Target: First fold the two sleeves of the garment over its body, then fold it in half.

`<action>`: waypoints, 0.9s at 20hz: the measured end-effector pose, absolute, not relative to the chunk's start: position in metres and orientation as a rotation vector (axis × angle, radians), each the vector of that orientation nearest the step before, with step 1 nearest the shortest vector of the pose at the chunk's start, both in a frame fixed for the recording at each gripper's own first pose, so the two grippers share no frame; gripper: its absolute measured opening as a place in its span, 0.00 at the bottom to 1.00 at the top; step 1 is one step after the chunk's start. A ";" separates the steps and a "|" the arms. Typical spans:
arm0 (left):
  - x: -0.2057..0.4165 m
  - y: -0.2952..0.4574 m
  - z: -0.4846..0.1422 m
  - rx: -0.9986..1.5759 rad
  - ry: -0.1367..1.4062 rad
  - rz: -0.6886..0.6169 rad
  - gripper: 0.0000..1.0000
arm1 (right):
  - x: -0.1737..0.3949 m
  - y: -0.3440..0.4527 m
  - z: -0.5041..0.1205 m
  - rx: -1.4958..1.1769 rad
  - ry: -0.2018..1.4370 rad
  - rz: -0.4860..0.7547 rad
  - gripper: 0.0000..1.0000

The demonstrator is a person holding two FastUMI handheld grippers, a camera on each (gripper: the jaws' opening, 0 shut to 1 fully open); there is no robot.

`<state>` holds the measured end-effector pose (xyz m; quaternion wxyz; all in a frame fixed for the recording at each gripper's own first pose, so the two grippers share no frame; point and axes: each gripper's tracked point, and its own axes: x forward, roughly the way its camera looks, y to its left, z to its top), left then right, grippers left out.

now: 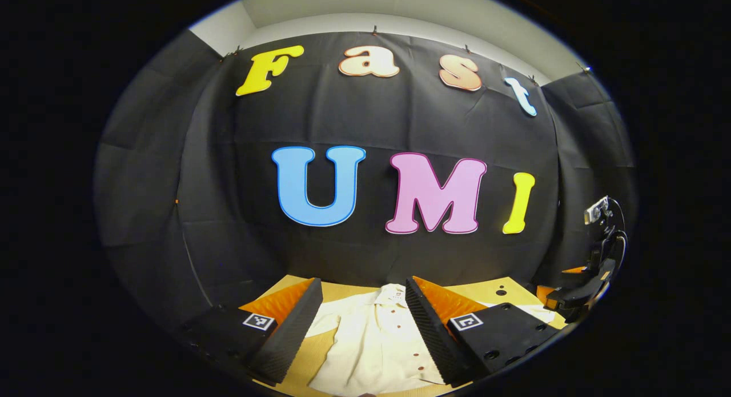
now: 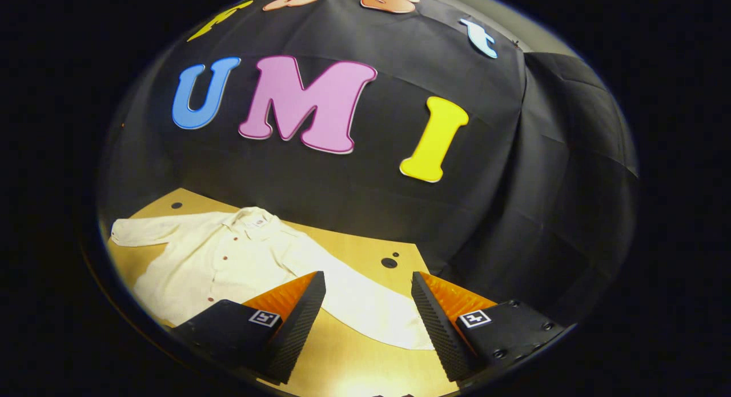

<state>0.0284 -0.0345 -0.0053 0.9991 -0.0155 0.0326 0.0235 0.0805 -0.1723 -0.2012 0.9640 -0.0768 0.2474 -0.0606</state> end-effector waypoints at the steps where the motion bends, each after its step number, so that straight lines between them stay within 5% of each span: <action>1: 0.032 -0.040 -0.006 -0.020 0.071 0.043 0.95 | 0.082 -0.186 -0.212 -0.156 0.525 -0.138 0.97; 10: 0.090 -0.094 0.004 -0.084 0.085 -0.009 0.95 | 0.058 -0.288 -0.343 0.019 0.897 -0.342 0.98; 18: 0.109 -0.120 0.007 -0.077 0.082 -0.042 0.95 | 0.042 -0.367 -0.417 0.206 1.030 -0.568 0.98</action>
